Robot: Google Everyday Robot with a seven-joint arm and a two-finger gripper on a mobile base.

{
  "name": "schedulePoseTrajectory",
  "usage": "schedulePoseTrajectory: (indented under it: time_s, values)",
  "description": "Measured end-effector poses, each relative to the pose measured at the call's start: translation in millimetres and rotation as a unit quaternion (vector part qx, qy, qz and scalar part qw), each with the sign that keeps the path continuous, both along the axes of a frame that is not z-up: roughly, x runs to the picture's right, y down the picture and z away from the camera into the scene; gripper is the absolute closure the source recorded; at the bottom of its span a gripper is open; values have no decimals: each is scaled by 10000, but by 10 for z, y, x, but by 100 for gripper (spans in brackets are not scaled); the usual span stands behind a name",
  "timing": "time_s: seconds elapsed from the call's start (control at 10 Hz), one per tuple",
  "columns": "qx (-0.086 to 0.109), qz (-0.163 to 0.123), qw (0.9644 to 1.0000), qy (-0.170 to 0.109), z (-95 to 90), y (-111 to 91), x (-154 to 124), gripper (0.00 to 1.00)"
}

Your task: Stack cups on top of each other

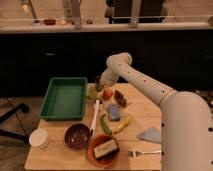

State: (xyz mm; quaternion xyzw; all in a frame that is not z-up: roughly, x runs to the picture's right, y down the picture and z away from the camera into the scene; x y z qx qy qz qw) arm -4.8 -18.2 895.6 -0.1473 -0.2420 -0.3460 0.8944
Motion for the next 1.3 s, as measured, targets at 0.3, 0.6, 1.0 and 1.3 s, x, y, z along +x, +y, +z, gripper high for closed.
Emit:
schedulePoseTrajectory:
  time_s: [0.3,0.6,1.0,1.3]
  values:
    - [52,-154,9998,-120,-15,-95,-103,100]
    - [-60,-353,9988,-341,20,-93,-223,100]
    - [-334,-598,9953,-685,92,-23,-327,100]
    - [-464,-685,9932,-822,139,23,-363,100]
